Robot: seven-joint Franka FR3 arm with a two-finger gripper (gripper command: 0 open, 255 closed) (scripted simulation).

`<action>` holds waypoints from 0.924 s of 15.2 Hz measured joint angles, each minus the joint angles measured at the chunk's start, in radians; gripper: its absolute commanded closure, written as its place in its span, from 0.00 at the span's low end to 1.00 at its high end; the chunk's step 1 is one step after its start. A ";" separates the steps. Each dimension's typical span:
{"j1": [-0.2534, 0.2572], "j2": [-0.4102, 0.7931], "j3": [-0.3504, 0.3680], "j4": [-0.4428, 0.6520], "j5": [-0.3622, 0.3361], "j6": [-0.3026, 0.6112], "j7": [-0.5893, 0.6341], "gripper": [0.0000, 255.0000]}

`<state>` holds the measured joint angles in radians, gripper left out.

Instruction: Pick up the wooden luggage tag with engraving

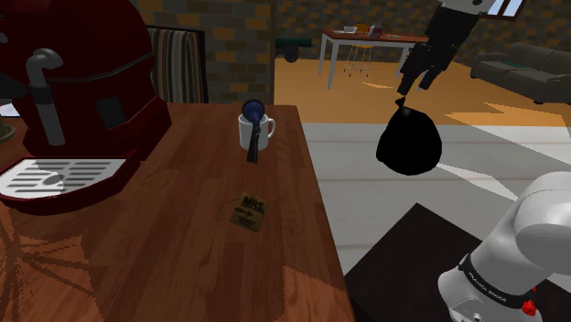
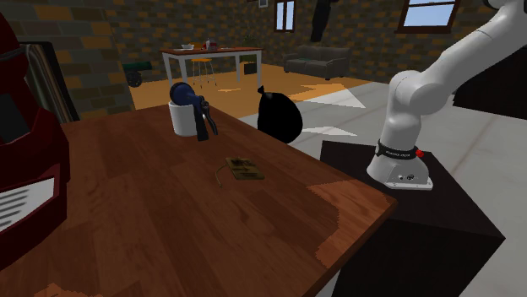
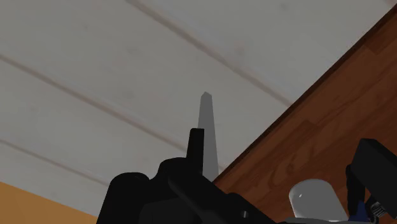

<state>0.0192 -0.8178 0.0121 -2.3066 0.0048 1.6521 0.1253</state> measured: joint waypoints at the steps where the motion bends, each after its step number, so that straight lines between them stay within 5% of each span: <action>1: 0.000 0.000 0.000 0.000 0.000 0.000 0.000 0.00; 14: 0.040 0.176 0.217 -0.084 0.141 0.271 0.290 0.00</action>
<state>0.0589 -0.6420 0.2296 -2.3903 0.1461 1.9228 0.4152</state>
